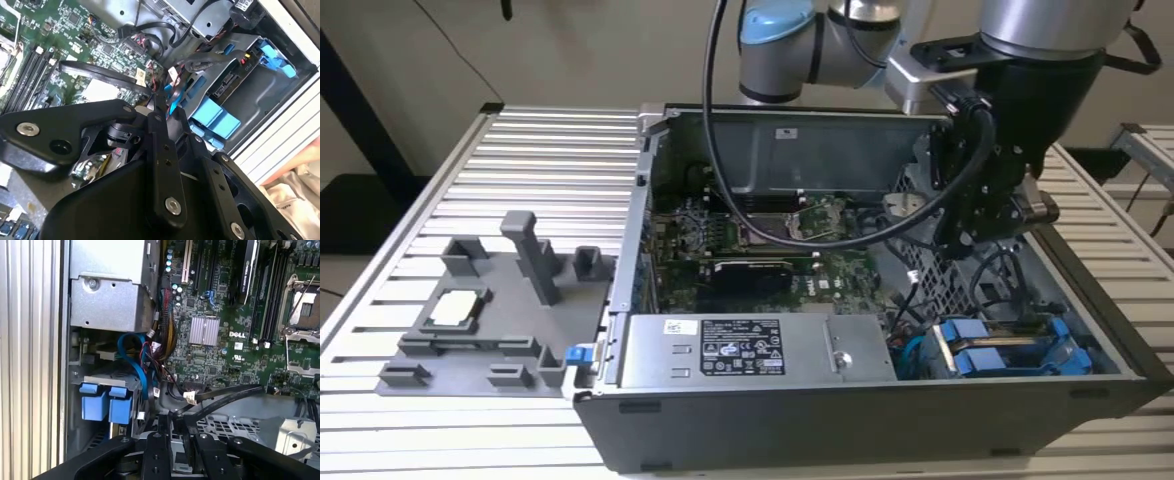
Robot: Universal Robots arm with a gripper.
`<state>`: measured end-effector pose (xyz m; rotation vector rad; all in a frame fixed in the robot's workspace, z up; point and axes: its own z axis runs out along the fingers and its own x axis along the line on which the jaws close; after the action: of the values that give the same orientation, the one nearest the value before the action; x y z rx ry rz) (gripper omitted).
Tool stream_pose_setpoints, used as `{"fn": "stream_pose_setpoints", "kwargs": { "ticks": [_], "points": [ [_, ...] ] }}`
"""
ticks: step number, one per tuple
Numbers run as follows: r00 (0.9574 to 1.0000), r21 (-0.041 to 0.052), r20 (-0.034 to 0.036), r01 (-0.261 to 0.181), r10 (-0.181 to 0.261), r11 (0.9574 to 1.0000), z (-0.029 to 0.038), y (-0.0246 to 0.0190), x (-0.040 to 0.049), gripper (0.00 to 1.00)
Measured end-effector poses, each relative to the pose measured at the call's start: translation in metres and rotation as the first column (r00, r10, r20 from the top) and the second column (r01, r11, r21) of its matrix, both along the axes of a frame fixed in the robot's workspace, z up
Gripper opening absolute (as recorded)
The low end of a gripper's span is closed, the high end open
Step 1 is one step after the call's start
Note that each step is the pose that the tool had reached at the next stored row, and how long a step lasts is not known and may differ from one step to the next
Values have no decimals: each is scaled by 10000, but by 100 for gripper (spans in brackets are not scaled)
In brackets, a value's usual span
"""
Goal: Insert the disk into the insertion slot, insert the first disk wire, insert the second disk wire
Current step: 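Insert the second disk wire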
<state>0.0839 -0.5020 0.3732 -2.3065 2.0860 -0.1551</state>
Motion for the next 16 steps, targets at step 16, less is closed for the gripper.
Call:
{"fn": "stream_pose_setpoints", "kwargs": {
  "ticks": [16],
  "points": [
    [9994, -202, 359, 6, 1, 9998, -101, 58, -47, 24]
  ]
}}
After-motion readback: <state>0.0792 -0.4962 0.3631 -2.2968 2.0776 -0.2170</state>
